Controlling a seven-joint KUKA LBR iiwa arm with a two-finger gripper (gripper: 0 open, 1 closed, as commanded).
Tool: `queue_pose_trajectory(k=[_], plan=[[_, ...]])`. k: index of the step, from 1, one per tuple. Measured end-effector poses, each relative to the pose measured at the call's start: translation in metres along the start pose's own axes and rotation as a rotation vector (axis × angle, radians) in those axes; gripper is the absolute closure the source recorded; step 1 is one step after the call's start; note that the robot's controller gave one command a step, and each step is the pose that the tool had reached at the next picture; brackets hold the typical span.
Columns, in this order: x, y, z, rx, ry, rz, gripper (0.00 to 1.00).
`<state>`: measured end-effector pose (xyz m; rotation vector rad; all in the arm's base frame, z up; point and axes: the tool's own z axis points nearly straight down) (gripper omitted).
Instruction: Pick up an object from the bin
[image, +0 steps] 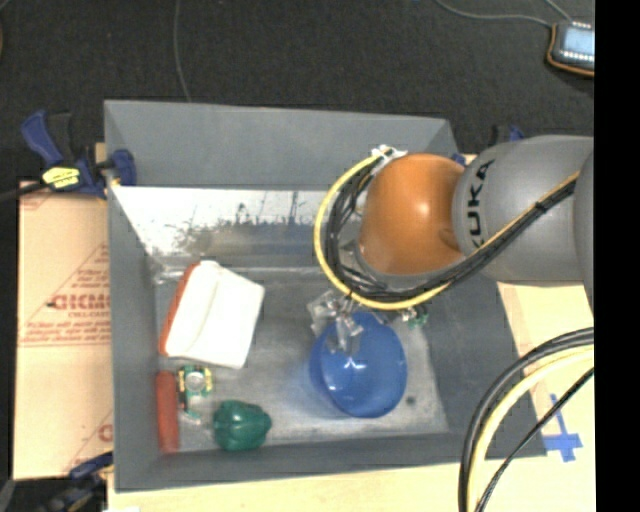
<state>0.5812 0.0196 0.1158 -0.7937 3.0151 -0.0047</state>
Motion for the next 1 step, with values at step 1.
queue_pose_trajectory(k=[1], plan=[[0.0019, 0.0009, -0.0129, -0.005, 0.009, 0.002, 1.0]])
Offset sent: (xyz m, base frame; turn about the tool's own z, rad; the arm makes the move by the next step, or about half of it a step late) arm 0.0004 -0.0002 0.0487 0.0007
